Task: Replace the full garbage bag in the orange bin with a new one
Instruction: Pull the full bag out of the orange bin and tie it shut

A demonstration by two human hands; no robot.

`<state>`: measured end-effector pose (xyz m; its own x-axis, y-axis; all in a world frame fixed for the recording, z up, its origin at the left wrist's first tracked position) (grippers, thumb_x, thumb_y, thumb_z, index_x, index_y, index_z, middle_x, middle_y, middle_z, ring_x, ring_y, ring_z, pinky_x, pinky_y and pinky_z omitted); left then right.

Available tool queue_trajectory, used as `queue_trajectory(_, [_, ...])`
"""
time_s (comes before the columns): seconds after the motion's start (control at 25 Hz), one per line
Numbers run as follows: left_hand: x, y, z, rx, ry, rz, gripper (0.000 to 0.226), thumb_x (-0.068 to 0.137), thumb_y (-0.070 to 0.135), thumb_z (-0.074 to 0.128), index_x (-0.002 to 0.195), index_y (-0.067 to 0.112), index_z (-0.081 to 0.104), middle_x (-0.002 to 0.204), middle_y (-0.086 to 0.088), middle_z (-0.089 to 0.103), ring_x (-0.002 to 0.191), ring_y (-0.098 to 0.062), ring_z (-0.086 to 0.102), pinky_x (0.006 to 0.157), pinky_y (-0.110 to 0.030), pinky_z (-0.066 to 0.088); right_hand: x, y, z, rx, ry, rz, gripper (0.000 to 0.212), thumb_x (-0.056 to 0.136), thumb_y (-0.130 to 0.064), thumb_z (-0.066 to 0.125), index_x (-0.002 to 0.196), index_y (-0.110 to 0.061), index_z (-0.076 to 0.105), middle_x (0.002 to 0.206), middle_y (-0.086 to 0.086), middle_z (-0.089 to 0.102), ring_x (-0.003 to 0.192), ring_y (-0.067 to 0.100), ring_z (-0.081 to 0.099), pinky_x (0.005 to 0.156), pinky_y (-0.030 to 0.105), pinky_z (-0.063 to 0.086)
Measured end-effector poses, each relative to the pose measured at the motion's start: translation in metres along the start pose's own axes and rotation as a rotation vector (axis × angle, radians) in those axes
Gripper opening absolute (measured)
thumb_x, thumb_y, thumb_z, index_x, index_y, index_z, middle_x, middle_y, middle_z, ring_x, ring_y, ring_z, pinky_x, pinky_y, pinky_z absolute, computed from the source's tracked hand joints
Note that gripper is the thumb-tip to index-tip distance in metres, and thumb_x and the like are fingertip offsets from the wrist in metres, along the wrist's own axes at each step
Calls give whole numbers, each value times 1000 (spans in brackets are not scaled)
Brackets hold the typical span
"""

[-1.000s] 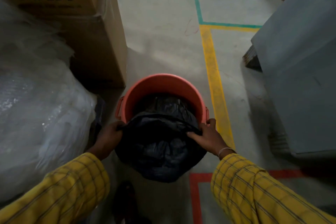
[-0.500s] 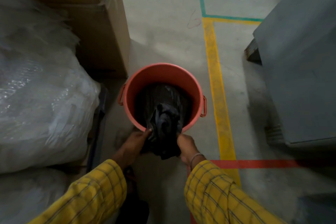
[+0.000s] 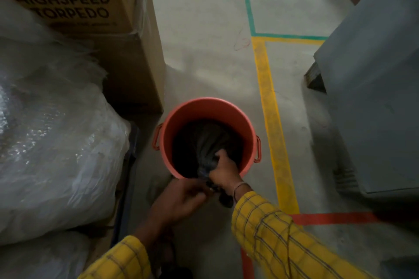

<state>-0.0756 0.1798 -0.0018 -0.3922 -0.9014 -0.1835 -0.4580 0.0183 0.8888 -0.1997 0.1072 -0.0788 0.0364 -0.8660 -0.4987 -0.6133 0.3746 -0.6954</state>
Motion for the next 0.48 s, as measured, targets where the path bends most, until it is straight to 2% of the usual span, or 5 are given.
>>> queue_trajectory(0.12, [17,-49,-35,-450,341,-318,15,91,35,55,95,23,63,103,-11,73,89,-27,72,77,-40,54,-11,-59,-20,-879,218,-570,30,86,-9,52,115,-14,57,119,16,52,97,40,56,74,50,48])
queue_trajectory(0.24, [48,-70,16,-1149,184,-725,52,96,57,43,118,14,60,122,-20,68,110,-38,67,87,-47,54,-27,-86,-2,-1155,149,-789,23,94,-15,39,103,-12,60,115,15,52,101,37,51,77,48,42])
queue_trajectory(0.36, [71,-55,33,-1496,192,-659,66,96,61,39,112,6,71,114,-19,73,106,-33,69,94,-46,51,-38,-82,15,-1102,-72,-778,45,78,-24,64,118,-5,57,118,15,53,105,35,49,88,47,45])
queue_trajectory(0.4, [75,-52,37,-1569,239,-653,62,97,56,43,101,3,75,103,-19,76,95,-31,72,91,-43,53,-40,-76,14,-988,-149,-715,58,70,-27,70,121,-5,55,118,15,54,107,34,50,94,46,45])
queue_trajectory(0.48, [80,-54,47,-1666,325,-672,46,96,37,52,82,0,76,80,-16,75,74,-27,74,79,-37,60,-49,-77,-4,-517,-206,-595,48,70,-21,68,115,-7,61,113,12,63,106,28,59,100,42,49])
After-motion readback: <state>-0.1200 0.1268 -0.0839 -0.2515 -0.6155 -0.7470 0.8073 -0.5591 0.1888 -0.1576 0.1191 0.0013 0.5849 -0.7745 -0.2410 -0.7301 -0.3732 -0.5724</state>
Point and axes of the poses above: each hand's wrist, its own x-axis towards the middle knuckle, its own z-axis out of the palm, y = z × x, the point moved 8 cm from there along x, towards the middle knuckle
